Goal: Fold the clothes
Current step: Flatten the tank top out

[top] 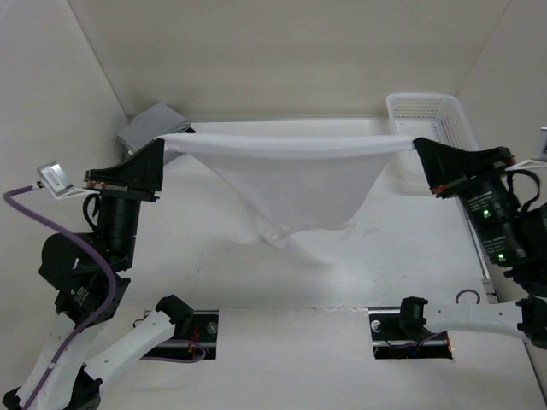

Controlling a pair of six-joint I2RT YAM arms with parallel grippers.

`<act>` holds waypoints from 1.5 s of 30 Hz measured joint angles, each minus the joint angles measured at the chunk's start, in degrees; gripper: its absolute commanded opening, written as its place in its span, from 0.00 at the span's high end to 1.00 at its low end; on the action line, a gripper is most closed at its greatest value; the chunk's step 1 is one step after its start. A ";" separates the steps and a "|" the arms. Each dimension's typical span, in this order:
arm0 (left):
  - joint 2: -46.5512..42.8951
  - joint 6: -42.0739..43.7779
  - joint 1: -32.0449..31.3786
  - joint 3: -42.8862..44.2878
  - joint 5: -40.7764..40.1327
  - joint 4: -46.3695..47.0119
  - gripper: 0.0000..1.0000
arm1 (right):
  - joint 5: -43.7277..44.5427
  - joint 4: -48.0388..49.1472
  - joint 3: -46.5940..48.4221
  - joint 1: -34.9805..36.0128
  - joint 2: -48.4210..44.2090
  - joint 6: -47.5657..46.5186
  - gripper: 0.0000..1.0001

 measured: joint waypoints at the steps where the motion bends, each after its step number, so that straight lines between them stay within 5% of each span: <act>1: 0.15 0.90 -0.15 1.68 -0.28 0.33 0.95 | 1.46 1.55 2.08 2.16 0.63 -3.06 1.00; 6: 1.38 3.63 -0.15 5.20 -1.22 3.04 0.94 | 6.58 11.17 7.93 6.95 4.74 -18.69 1.00; 12: 6.80 5.79 0.83 5.07 -2.86 6.14 0.93 | 5.55 14.93 8.28 -3.48 11.30 -25.53 1.00; 22: 32.44 1.81 17.94 2.05 1.92 13.00 0.94 | -22.29 9.42 8.61 -40.54 30.47 -6.54 1.00; 26: 45.88 -1.66 23.87 6.14 7.17 9.55 0.94 | -30.80 4.74 13.53 -46.69 43.08 -0.87 1.00; 30: 49.46 -2.69 26.08 11.54 10.10 5.55 0.94 | -35.26 -2.25 22.47 -47.74 49.40 1.18 1.00; 38: 44.17 -1.86 27.43 22.34 12.66 8.52 0.94 | -38.03 -4.22 39.23 -47.58 45.79 1.73 1.00; 41: 40.85 -1.49 27.63 21.68 12.68 9.55 0.94 | -38.05 -3.02 34.40 -47.54 40.26 1.95 1.00; 45: 34.80 -1.36 25.92 13.27 12.09 11.96 0.94 | -37.24 0.02 16.87 -46.75 29.70 2.84 1.00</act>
